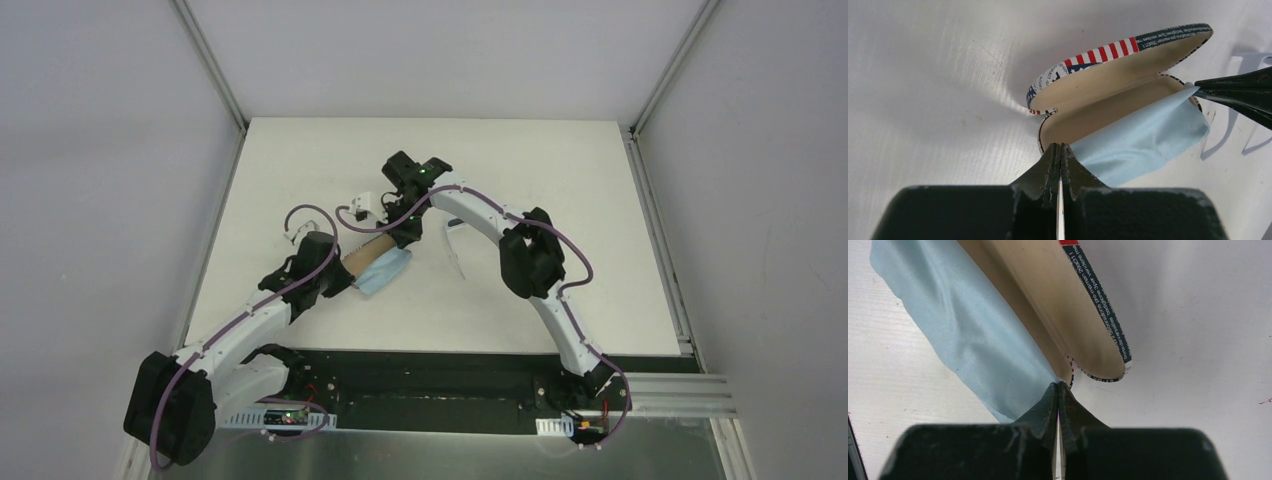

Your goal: Organize the sunglasses

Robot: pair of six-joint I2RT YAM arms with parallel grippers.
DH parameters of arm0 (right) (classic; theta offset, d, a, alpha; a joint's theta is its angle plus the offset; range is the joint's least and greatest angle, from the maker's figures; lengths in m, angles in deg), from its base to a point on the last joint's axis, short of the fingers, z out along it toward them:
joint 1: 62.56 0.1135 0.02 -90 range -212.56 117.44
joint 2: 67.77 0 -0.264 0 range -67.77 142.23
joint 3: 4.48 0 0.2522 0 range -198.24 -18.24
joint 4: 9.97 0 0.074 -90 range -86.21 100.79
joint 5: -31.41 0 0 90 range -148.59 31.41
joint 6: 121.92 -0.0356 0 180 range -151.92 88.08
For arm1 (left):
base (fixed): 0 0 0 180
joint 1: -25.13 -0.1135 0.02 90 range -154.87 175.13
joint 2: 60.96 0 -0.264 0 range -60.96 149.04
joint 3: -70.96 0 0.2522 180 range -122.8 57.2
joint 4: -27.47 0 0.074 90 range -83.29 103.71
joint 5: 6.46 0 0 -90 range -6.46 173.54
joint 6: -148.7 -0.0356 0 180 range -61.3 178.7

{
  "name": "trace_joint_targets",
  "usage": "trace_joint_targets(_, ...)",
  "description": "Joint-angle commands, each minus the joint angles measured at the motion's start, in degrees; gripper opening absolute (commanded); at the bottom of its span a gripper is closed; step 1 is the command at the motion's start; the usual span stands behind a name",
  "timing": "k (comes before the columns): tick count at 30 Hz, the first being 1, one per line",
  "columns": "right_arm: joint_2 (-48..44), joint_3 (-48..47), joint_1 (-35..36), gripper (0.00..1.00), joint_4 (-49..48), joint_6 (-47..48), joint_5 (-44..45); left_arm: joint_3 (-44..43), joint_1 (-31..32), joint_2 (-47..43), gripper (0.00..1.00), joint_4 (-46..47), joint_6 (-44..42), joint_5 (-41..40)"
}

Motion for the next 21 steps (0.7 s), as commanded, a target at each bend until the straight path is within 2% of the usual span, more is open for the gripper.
trace_joint_targets(1,0.83,-2.95,-0.27,0.00,1.46,0.63,0.64,-0.60,0.44,1.17,0.00,1.94,-1.58,-0.43)
trace_joint_targets(21,2.66,-4.15,-0.24,0.00,2.71,0.18,0.05,-1.89,0.41,4.72,0.00,2.64,-3.58,-0.97)
